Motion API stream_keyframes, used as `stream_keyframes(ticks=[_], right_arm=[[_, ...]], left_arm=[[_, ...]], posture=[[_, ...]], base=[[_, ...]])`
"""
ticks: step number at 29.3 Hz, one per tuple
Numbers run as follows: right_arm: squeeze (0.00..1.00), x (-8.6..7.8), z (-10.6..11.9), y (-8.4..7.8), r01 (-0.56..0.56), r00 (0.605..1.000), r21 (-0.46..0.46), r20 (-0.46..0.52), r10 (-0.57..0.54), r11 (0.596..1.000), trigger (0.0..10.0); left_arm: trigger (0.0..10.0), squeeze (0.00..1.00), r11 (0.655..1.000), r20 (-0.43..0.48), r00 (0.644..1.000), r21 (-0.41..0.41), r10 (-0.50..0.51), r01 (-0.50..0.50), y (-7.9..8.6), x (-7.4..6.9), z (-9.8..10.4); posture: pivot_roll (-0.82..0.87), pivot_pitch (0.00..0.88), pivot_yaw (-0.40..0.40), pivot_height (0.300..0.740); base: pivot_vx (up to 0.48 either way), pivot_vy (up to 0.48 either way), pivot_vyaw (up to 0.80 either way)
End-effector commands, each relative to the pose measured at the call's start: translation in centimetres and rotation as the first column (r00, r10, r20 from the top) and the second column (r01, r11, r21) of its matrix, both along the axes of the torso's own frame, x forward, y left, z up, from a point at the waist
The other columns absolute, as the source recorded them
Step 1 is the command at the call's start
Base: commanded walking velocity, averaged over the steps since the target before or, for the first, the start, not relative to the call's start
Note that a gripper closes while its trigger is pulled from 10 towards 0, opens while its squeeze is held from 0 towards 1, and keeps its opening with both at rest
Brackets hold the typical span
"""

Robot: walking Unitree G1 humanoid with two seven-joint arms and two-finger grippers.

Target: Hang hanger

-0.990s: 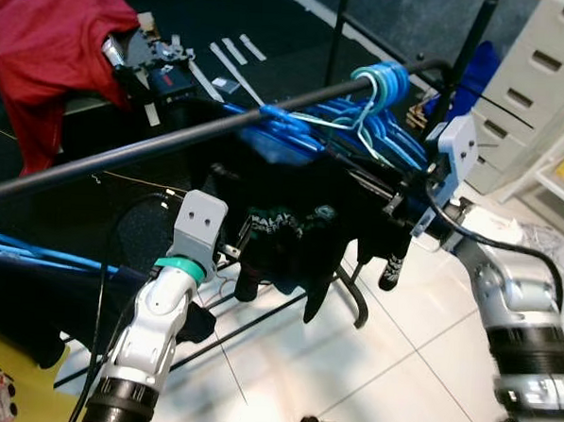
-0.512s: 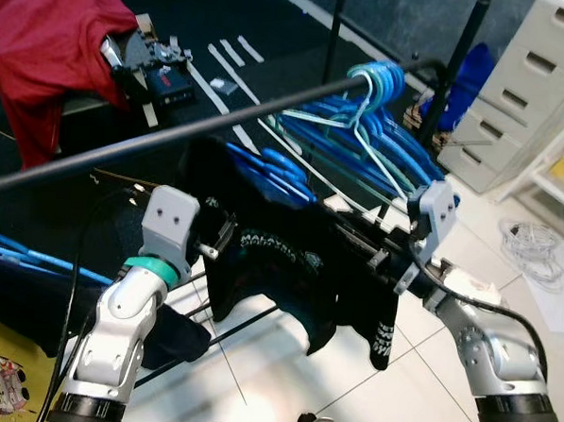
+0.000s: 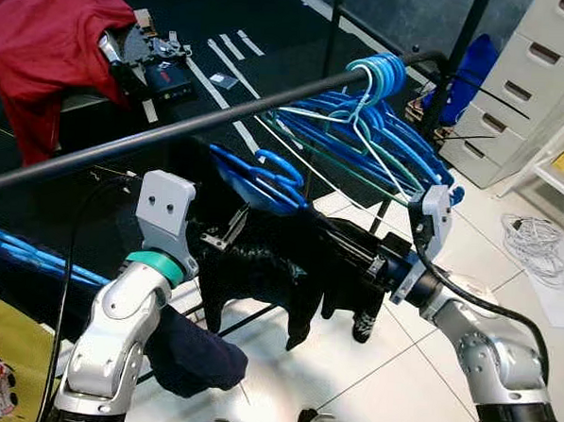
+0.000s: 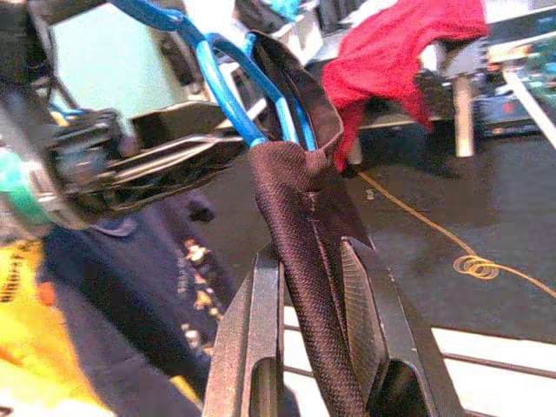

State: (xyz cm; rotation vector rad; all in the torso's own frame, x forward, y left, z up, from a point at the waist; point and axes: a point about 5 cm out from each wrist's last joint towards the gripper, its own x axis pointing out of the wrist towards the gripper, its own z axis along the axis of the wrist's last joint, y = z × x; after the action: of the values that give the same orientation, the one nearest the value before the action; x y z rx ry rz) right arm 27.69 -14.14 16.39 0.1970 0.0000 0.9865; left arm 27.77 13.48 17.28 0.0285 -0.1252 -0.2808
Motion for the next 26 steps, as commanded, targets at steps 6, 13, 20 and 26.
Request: stream_keyframes(ticks=[6,13,20,26], right_arm=[[0.00,-3.4,0.0,2.1,-0.211,0.976,0.017,-0.057,0.212,0.977,10.0],[0.00,-4.3,-0.4,2.4,-0.226,0.971,0.022,-0.081,0.227,0.974,10.0],[0.00,-4.2,-0.3,2.1,-0.200,0.976,0.027,-0.078,0.201,0.979,10.0],[0.00,-4.3,0.1,1.7,-0.185,0.979,0.028,-0.077,0.187,0.982,10.0]], left_arm=[[10.0,0.00,0.993,-0.016,0.993,0.007,0.120,-0.120,-0.3,1.3,-1.0],[8.8,0.00,0.991,-0.027,0.991,0.000,0.131,-0.131,0.0,1.3,-0.6],[0.0,0.00,0.988,-0.044,0.987,0.022,0.156,-0.155,0.6,1.2,-0.6],[0.0,0.00,0.978,-0.043,0.979,0.058,0.202,-0.199,1.3,1.3,-0.7]], posture=[[-0.07,0.086,0.043,0.740],[-0.07,0.086,0.047,0.740],[-0.07,0.085,0.048,0.740],[-0.07,0.084,0.050,0.740]], base=[[0.000,0.000,0.00],[0.000,0.000,0.00],[0.000,0.000,0.00],[0.000,0.000,0.00]])
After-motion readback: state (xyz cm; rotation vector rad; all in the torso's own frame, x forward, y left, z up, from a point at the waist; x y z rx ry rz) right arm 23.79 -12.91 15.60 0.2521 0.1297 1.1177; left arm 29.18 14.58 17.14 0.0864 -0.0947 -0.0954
